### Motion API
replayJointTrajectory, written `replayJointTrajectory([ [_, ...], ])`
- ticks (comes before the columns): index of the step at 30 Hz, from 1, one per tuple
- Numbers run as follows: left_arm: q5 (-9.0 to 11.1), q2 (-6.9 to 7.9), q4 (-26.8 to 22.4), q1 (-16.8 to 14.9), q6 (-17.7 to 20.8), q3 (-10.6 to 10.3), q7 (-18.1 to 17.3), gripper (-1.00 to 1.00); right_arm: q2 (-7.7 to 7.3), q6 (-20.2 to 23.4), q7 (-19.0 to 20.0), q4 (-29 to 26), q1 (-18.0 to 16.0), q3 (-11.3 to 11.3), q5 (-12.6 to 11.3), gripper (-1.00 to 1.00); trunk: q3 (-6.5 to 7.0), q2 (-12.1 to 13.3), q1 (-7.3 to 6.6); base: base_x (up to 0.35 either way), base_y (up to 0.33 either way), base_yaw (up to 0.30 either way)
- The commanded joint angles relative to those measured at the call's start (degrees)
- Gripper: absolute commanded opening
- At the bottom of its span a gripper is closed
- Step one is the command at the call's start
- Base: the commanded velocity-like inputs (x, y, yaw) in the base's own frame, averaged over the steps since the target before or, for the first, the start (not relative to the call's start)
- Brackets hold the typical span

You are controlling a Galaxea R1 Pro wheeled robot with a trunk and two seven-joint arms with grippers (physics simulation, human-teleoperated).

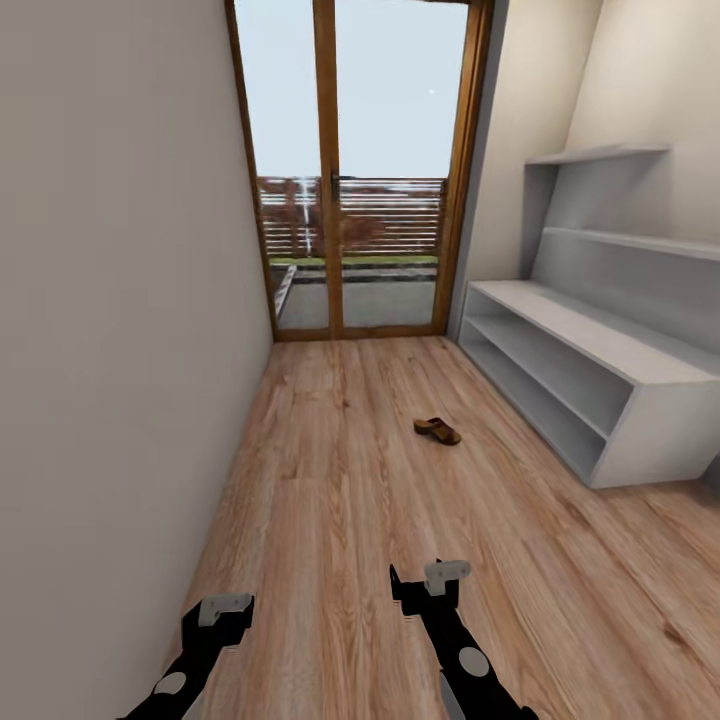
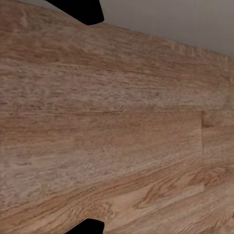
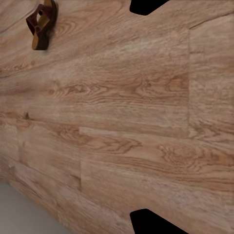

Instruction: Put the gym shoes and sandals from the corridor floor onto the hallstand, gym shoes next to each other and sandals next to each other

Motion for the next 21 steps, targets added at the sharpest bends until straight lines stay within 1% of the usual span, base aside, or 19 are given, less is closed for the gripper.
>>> replayJointTrajectory([
  [1, -0.15, -0.11, 0.05, -0.04, -0.19, 0.20, 0.01, 1.00, 0.00, -0.15, -0.15, 0.03, -0.03, 0.04, 0.25, 1.00, -0.05, -0.02, 0.02, 0.336, 0.000, 0.000],
  [6, -0.18, -0.33, 0.05, -0.04, -0.19, 0.20, 0.01, 1.00, 0.00, -0.13, -0.15, 0.03, -0.03, 0.04, 0.25, 1.00, -0.05, -0.02, 0.02, 0.335, 0.000, 0.000],
  [10, -0.18, -0.36, 0.05, -0.04, -0.19, 0.19, 0.01, 1.00, 0.00, -0.14, -0.15, 0.03, -0.03, 0.04, 0.25, 1.00, -0.05, -0.02, 0.02, 0.265, 0.000, 0.000],
  [14, -0.18, -0.38, 0.05, -0.04, -0.19, 0.19, 0.01, 1.00, 0.00, -0.15, -0.15, 0.03, -0.03, 0.04, 0.25, 1.00, -0.05, -0.02, 0.02, 0.125, 0.000, 0.000],
  [21, -0.18, -0.39, 0.05, -0.04, -0.19, 0.18, 0.01, 1.00, 0.00, -0.15, -0.23, 0.03, -0.03, -0.01, 0.25, 1.00, -0.05, -0.02, 0.02, 0.023, 0.000, 0.000],
])
